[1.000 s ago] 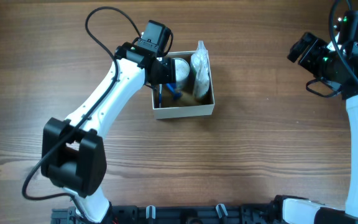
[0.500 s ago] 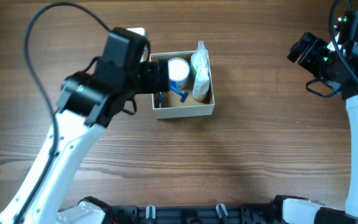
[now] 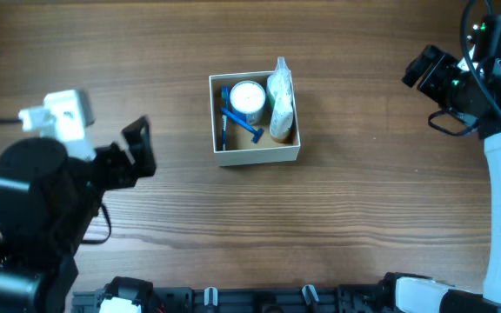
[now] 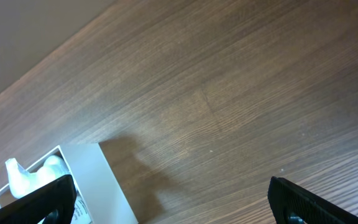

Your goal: Pack container

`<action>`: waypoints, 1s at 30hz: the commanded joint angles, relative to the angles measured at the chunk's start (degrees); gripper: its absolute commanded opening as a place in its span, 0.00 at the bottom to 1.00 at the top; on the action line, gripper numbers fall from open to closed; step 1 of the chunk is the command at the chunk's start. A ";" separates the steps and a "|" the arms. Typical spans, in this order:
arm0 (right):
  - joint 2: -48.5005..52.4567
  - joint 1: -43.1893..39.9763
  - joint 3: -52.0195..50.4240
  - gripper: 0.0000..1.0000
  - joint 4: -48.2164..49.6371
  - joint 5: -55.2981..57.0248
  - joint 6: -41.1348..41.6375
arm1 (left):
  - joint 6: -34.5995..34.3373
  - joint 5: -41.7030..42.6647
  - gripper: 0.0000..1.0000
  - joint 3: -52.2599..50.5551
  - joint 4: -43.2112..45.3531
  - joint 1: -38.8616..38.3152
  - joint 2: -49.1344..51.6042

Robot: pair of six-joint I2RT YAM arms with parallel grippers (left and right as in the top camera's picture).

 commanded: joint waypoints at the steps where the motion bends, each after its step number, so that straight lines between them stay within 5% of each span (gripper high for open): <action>1: 0.13 -0.07 0.59 1.00 0.04 -0.52 0.13 | 2.54 7.87 1.00 -14.27 8.92 8.31 -6.84; 11: 0.13 -0.07 0.59 1.00 0.04 -0.52 0.13 | 2.27 12.24 1.00 -59.21 35.58 10.69 -30.93; 20: 0.13 -0.07 0.59 1.00 0.04 -0.52 0.11 | 1.88 12.22 1.00 -70.40 36.65 12.44 -44.85; 30: 0.13 -0.07 0.59 1.00 0.04 -0.55 0.13 | 1.90 12.20 1.00 -71.52 36.83 12.98 -46.88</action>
